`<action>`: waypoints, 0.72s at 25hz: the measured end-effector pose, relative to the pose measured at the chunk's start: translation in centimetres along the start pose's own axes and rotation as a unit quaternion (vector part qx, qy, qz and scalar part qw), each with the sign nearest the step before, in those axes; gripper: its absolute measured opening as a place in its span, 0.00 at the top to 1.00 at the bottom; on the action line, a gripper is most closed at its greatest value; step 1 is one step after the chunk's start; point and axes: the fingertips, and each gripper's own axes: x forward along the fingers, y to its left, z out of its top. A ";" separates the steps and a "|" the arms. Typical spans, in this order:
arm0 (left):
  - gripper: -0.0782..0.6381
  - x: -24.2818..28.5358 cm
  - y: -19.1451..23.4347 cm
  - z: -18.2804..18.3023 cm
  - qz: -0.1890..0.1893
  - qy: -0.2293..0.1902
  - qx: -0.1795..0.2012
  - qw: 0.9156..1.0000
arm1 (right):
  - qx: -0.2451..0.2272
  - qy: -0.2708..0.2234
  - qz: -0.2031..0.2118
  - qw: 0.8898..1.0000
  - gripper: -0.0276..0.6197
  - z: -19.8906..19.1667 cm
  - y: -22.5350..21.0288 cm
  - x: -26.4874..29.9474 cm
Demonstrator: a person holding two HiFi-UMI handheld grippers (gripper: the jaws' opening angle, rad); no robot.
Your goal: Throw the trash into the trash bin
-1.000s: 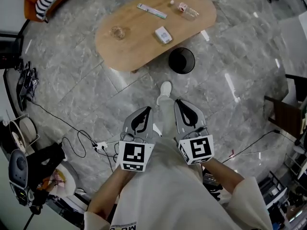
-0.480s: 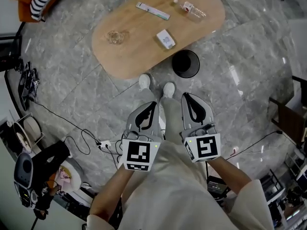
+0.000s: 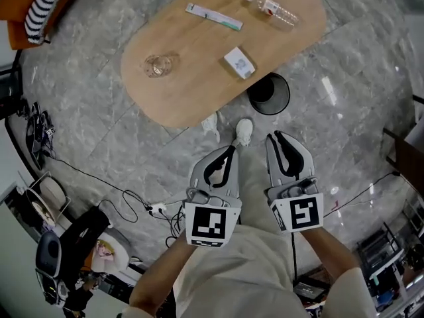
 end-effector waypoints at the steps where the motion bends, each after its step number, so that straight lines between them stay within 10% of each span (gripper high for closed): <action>1: 0.89 0.7 0.6 -0.2 -0.002 0.001 0.001 1.000 | -0.004 0.005 0.000 1.000 0.84 -0.5 -0.2 0.8; 18: 0.89 9.1 8.5 -4.9 -0.009 0.018 0.004 1.000 | 0.003 0.027 -0.026 0.999 0.80 -7.2 -4.4 12.2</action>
